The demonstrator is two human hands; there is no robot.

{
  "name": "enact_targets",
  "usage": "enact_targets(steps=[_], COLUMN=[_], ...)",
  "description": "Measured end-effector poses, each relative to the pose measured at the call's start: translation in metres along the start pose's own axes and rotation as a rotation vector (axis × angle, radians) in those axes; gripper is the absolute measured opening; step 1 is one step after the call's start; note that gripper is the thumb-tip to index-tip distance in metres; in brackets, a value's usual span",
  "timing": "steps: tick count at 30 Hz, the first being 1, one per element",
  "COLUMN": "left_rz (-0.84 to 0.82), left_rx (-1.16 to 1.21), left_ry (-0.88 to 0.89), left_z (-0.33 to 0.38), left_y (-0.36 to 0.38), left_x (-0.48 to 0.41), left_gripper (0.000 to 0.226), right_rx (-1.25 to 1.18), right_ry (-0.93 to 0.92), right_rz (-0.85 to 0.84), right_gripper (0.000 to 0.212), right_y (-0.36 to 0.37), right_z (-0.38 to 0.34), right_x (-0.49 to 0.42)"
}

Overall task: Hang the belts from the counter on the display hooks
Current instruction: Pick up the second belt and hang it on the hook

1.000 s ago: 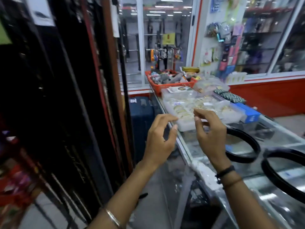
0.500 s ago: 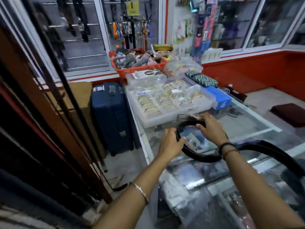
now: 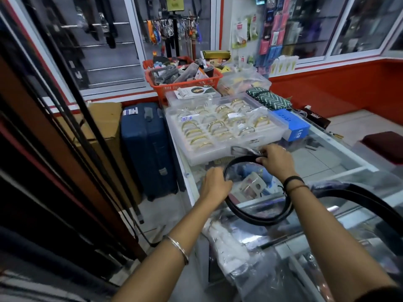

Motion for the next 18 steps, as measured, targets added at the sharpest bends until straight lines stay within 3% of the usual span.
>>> enact_targets(steps=[7,13,18], left_rz=[0.217,0.463,0.664], left_rx=[-0.023,-0.129,-0.184], left_ry=[0.069,0.153,0.251], left_z=[-0.006,0.005,0.008], left_y=[-0.08,-0.157,-0.226], left_x=[0.05,0.106,0.158], left_gripper=[0.007,0.015,0.014], right_rx=[-0.248,-0.683,-0.944], right_ry=[-0.139,-0.256,-0.372], right_rz=[0.04,-0.097,-0.004], right_gripper=[0.026,0.027,0.032], right_y=[-0.052,-0.088,-0.124], right_z=[-0.047,-0.106,-0.156], right_x=[0.058,0.119,0.184])
Point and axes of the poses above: each hand's wrist, its own x-axis away from the middle knuckle, its own y-axis out of the palm, z = x × y, the point moved 4 cm from there along -x, towards the middle knuckle, and after that the axes turned 13 degrees about y, right-handed, at the moved point
